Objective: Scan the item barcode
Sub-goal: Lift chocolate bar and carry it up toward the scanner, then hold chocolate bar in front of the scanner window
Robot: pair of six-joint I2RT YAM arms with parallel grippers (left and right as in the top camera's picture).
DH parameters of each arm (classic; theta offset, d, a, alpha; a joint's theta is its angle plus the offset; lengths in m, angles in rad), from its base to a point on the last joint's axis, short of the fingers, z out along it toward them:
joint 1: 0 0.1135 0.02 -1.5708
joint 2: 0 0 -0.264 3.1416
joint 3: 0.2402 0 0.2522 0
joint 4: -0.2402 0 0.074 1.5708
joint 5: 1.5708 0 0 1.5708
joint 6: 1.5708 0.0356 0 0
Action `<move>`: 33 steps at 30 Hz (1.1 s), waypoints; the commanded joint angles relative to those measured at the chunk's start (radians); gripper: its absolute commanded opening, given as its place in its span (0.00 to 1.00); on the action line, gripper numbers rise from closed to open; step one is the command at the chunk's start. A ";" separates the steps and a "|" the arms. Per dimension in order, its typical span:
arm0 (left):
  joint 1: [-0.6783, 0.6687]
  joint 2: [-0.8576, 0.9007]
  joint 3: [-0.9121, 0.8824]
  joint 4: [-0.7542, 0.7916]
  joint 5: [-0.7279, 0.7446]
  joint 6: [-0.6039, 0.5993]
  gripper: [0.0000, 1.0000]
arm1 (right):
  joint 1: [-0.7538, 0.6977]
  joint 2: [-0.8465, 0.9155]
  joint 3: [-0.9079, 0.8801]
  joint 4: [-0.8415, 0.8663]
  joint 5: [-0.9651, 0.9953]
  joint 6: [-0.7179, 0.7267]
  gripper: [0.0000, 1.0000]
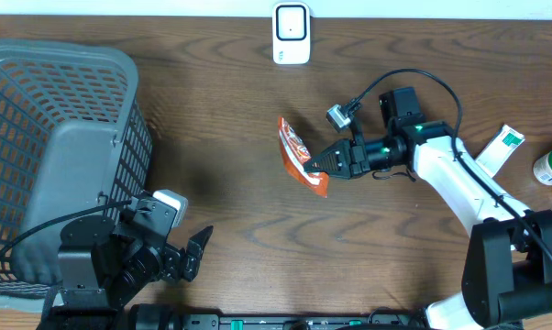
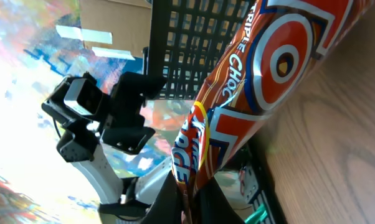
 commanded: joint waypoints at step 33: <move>0.000 -0.001 -0.001 0.000 0.013 0.017 0.87 | 0.174 0.550 1.017 -0.090 1.439 -0.015 0.01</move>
